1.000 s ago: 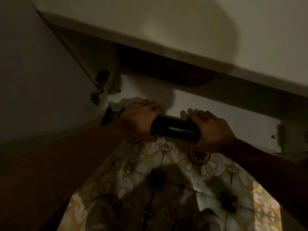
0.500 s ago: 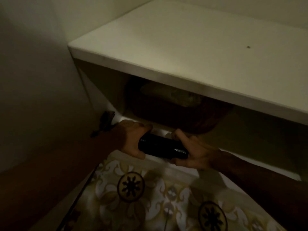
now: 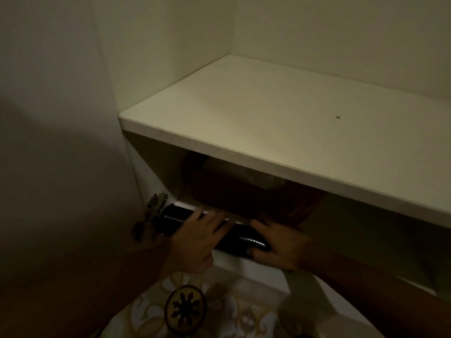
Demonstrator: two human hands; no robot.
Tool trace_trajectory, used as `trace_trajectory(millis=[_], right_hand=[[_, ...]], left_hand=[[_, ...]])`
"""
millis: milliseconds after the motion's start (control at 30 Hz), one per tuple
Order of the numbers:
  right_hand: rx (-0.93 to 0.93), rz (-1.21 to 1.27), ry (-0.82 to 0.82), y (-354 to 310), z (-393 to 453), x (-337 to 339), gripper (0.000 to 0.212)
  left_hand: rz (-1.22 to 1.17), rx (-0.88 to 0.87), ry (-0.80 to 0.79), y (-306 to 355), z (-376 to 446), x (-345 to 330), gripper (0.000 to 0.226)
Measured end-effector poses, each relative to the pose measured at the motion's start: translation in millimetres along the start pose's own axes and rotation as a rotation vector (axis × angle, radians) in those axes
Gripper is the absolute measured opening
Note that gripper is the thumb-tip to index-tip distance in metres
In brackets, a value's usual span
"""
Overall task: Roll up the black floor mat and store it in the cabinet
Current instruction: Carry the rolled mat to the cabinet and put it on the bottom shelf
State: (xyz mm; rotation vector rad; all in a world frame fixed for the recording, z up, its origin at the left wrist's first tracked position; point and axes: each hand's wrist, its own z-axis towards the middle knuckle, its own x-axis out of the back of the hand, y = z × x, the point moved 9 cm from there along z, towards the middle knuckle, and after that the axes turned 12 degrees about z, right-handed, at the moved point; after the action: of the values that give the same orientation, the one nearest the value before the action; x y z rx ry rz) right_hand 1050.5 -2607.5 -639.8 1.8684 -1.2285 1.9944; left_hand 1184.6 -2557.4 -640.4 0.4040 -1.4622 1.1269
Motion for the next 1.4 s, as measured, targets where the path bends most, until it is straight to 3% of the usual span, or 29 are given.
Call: trace_trajectory(millis=[200,333,433,667,900,1400], right_hand=[[-0.106,-0.033,0.016,15.1,-13.9,3.0,0.072],[-0.169,-0.087,0.013,25.7,-31.0,3.3,0.091],[-0.195,-0.053,0.048,24.6,-36.5,-0.9,0.09],[-0.208,-0.088,0.034,20.4,-30.9,1.4,0.084],[-0.179,-0.317,0.061,13.9,-32.5,-10.5,0.101],[-0.165,-0.39,0.006,-5.9,-50.8,-0.1,0.107]], left_hand=[[-0.041,0.083,-0.185,-18.6,21.8,-20.6,0.077],[-0.083,0.12,-0.268,-18.9,25.0,-35.1,0.089],[-0.056,0.086,-0.306,-19.6,22.8,-39.0,0.098],[-0.094,0.118,-0.358,-26.5,23.5,-34.2,0.096],[-0.099,0.012,-0.192,-11.0,10.4,-21.3,0.11],[0.008,-0.034,-0.158,-22.9,-1.0,-12.4,0.127]])
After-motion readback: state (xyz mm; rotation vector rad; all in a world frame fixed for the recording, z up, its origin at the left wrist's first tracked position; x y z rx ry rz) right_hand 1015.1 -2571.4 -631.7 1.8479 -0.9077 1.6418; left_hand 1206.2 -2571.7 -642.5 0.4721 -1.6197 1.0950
